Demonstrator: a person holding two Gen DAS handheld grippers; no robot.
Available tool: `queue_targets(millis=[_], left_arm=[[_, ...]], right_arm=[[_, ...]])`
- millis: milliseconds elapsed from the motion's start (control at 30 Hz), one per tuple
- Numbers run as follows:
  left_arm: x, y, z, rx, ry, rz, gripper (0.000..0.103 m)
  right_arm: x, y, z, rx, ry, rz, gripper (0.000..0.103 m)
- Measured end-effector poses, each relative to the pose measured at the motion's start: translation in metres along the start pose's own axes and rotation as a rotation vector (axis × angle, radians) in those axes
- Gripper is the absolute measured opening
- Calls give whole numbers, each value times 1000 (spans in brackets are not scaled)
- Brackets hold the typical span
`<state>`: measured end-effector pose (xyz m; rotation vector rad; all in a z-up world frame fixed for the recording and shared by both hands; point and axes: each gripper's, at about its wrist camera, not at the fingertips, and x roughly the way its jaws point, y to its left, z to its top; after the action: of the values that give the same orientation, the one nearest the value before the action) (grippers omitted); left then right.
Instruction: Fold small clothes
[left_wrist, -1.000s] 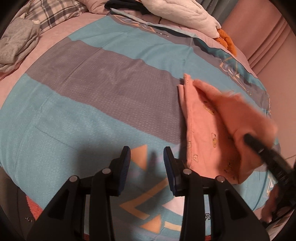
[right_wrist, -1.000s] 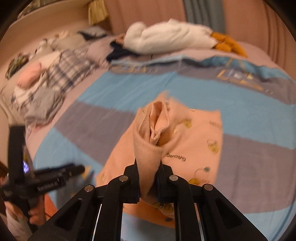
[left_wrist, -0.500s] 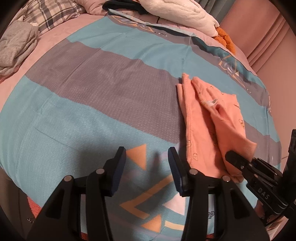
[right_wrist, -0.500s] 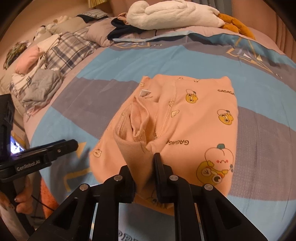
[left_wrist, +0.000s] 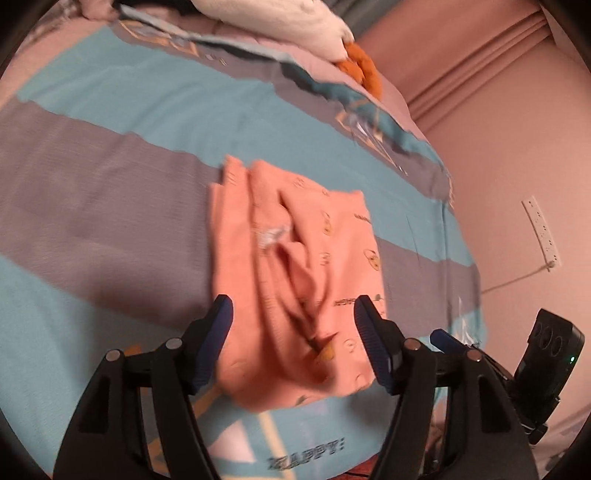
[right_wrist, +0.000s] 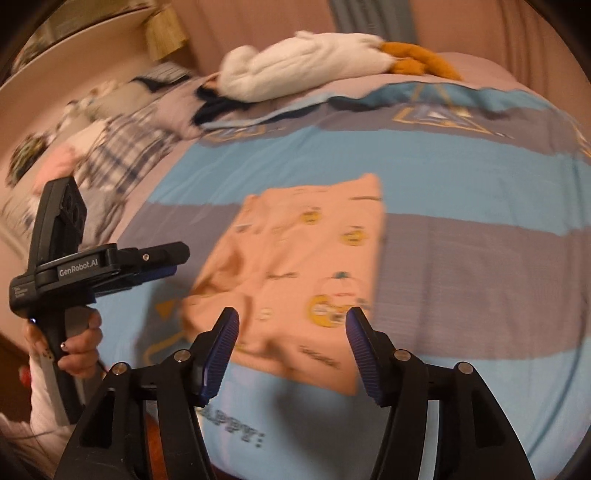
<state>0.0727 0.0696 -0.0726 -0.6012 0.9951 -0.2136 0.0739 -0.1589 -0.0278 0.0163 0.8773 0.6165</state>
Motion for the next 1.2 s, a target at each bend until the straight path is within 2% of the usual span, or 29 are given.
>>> queue_targets(millis=[133, 300, 400, 500, 567, 600, 633, 700, 733, 1000, 1100, 1200], left_arm=[[29, -7, 3, 5, 82, -25, 68], [44, -11, 5, 14, 113, 28, 66], [46, -13, 6, 39, 111, 13, 66], [53, -15, 12, 43, 122, 3, 57], [60, -18, 17, 62, 122, -32, 53], [64, -19, 19, 72, 125, -45, 47], [69, -19, 20, 76, 132, -41, 34], [79, -17, 23, 86, 153, 37, 15], [80, -17, 23, 90, 149, 39, 13], [31, -24, 22, 164, 42, 56, 11], [25, -15, 23, 207, 22, 111, 11], [37, 1, 22, 190, 46, 153, 12]], right_arm=[[-1, -19, -3, 75, 4, -34, 60], [-2, -31, -6, 109, 9, -58, 60], [-4, -33, -7, 114, 5, -64, 60], [-1, -35, -7, 122, 10, -60, 60], [1, -36, -7, 124, 13, -62, 60], [1, -36, -7, 124, 12, -59, 60], [2, -36, -7, 126, 13, -55, 60], [4, -37, -8, 135, 19, -53, 60], [5, -38, -8, 141, 24, -54, 60], [10, -38, -4, 146, 49, -63, 60], [14, -31, 0, 119, 61, -56, 60], [25, -25, 0, 94, 86, -46, 60]])
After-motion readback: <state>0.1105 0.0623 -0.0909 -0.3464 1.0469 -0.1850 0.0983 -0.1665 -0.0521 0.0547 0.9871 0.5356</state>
